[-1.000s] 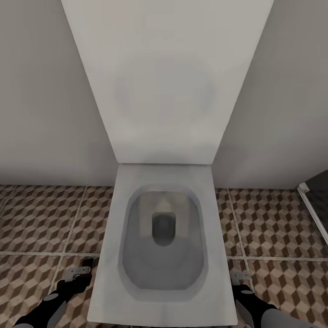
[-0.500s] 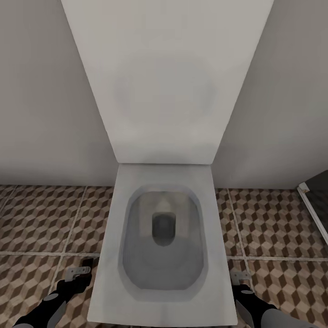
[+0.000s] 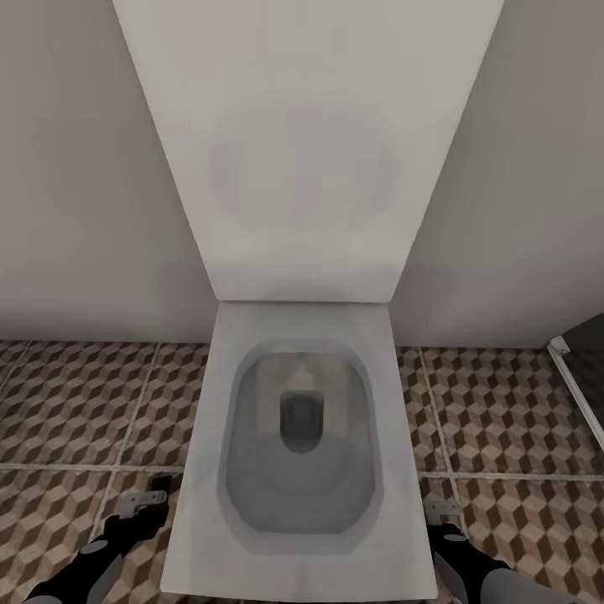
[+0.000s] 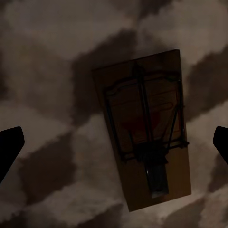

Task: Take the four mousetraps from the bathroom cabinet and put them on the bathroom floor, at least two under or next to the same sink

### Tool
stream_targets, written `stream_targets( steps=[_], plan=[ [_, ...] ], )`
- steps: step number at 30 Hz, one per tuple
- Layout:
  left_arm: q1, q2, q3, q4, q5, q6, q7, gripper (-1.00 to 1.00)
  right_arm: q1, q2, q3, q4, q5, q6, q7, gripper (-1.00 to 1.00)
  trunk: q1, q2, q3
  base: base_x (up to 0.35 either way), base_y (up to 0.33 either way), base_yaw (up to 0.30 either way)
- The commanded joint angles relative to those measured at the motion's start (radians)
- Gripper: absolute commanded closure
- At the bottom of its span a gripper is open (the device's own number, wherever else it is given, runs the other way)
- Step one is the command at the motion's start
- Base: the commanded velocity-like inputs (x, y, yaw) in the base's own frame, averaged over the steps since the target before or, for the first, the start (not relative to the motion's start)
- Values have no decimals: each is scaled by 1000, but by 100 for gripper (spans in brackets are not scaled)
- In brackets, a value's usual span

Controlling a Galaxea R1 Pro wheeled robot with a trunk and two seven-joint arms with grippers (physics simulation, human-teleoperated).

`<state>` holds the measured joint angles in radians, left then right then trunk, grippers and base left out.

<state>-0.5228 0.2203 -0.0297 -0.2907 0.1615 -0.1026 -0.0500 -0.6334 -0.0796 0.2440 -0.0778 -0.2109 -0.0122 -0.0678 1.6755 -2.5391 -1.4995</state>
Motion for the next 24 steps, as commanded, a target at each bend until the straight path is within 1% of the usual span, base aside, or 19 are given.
stream_targets(
  steps=[1, 7, 24],
  plan=[
    [0, 1, 2, 11, 5, -3, 3, 100, 0, 0, 8, 0, -10, -1, -3, -100, 0, 0, -1, 0, 0, 0],
    [0, 2, 2, 14, 5, -2, 12, 100, 0, -1, 8, 0, -9, -1, -3, -100, 0, 0, -1, 0, 0, 0],
    [1, 3, 1, 23, 9, 3, 10, 100, 0, -2, 8, 0, -8, -2, -3, -100, 0, 0, -1, 0, 0, 0]
  ],
)
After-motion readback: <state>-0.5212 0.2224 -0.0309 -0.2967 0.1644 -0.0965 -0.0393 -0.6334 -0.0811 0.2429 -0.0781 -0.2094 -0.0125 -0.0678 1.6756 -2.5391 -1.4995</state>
